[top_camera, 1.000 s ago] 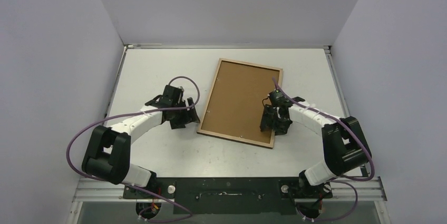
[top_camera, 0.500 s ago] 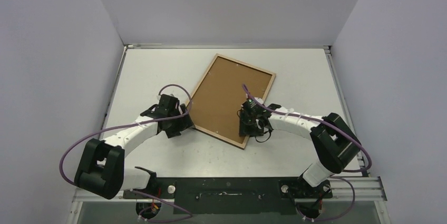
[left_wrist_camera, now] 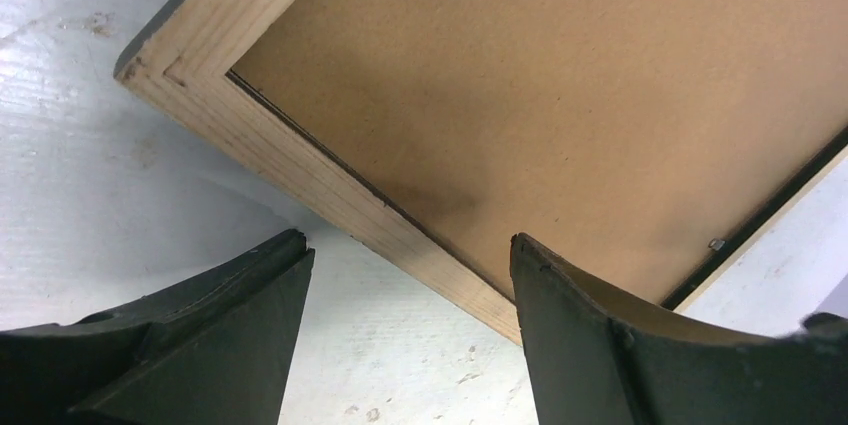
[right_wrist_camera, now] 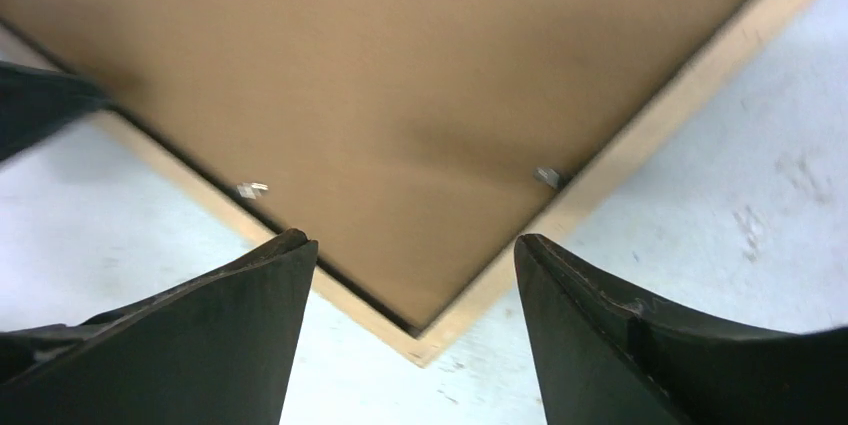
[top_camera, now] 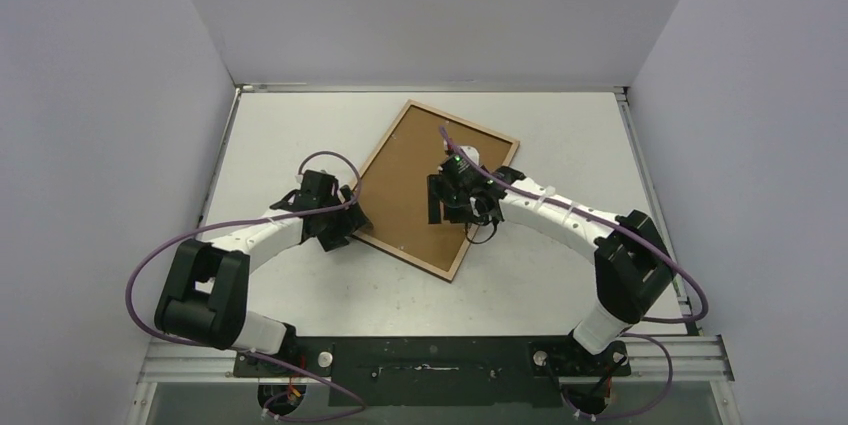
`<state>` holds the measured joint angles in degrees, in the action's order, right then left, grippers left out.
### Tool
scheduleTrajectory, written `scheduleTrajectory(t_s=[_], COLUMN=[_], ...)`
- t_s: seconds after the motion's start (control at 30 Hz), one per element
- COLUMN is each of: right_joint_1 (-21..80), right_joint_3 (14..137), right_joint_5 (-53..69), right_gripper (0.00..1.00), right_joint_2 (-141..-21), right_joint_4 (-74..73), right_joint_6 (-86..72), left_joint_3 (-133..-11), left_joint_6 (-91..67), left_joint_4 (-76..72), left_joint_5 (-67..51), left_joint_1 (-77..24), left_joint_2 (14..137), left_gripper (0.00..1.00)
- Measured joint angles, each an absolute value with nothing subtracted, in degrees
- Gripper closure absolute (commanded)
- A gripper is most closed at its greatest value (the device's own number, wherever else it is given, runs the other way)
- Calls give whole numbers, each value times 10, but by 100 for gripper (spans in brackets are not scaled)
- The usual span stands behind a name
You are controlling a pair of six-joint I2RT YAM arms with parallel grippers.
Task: Put the photo into the frame
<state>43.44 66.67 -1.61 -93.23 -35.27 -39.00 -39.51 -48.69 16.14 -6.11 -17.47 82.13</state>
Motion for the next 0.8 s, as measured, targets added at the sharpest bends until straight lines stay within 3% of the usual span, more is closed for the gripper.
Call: scheduleTrajectory(t_s=[0.13,0.23,0.47,0.8], right_joint_1=[435,435,437,459], right_joint_3=[734,771,795,815], right_joint_5=[24,67,183,289], right_gripper=[46,52,57,59], right_joint_2=[-951,-1006,-1127,-1162], right_joint_4=[-329,-298,-248,-217], right_joint_6=[-358,-333,-305,-291], left_joint_3=[-395,-395,-395,-403], left_joint_6=[-484,-476,-458,-445], left_joint_4=[151,150,146,132], left_joint_5=[-69,-77,-103,-150], left_joint_1=[-163,-150,-121,-94], left_joint_2=[825,832,848,875], left_gripper=[39,46,66,74])
